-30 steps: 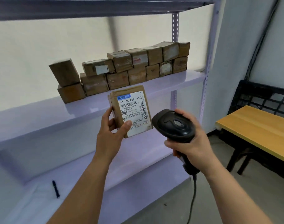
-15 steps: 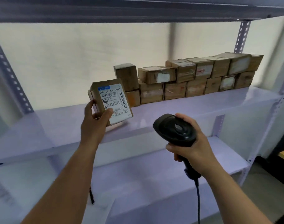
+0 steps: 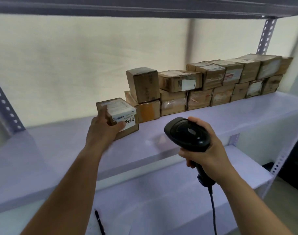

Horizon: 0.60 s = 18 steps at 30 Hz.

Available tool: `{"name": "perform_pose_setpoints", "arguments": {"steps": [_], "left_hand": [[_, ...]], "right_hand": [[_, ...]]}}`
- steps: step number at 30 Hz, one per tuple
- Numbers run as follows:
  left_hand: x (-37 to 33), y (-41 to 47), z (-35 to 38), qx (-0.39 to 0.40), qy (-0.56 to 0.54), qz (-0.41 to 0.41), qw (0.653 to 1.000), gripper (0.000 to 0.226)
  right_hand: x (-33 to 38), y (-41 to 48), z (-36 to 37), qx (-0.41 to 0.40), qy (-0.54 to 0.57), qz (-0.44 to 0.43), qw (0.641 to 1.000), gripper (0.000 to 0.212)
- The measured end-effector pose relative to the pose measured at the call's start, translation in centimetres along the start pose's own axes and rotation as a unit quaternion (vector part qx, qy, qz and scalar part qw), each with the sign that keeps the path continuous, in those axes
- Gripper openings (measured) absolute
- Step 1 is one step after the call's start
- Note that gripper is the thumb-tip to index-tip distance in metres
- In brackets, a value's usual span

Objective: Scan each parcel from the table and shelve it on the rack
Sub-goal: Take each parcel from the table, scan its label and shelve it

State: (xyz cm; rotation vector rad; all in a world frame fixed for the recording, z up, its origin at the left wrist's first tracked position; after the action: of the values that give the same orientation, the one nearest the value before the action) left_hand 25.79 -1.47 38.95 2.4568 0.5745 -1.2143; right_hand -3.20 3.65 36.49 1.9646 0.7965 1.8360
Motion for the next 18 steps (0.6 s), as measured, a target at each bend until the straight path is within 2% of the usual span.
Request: {"name": "perform_pose_setpoints", "arguments": {"steps": [5,13,15,18], "left_hand": [[-0.1,3.1,0.1,-0.005,0.014,-0.004,1.0,0.07],[-0.4,5.7,1.3,0.003,0.038,0.003,0.999,0.065],[-0.4,5.8,1.3,0.001,0.037,0.007,0.999,0.069],[-0.4,5.9,1.2,0.011,0.035,0.008,0.999,0.086]], "right_hand": [[-0.2,0.8,0.9,-0.005,0.003,-0.014,1.0,0.085],[-0.7,0.8,0.4,-0.017,-0.012,-0.011,1.0,0.085],[-0.7,0.7,0.0,-0.022,-0.014,-0.009,1.0,0.084],[-0.7,0.3,-0.7,-0.022,-0.013,-0.007,1.0,0.084]]}}
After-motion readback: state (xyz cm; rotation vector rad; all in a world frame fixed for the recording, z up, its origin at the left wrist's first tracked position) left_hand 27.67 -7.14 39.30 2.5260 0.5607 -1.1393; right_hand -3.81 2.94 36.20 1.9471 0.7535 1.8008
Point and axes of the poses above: each hand's wrist, its own y-axis towards the middle knuckle, its own z-axis out of the palm, x = y × z, the point moved 3 cm from there along y, towards the middle knuckle, and after that the axes turned 12 degrees about -z, right-handed, at the moved point
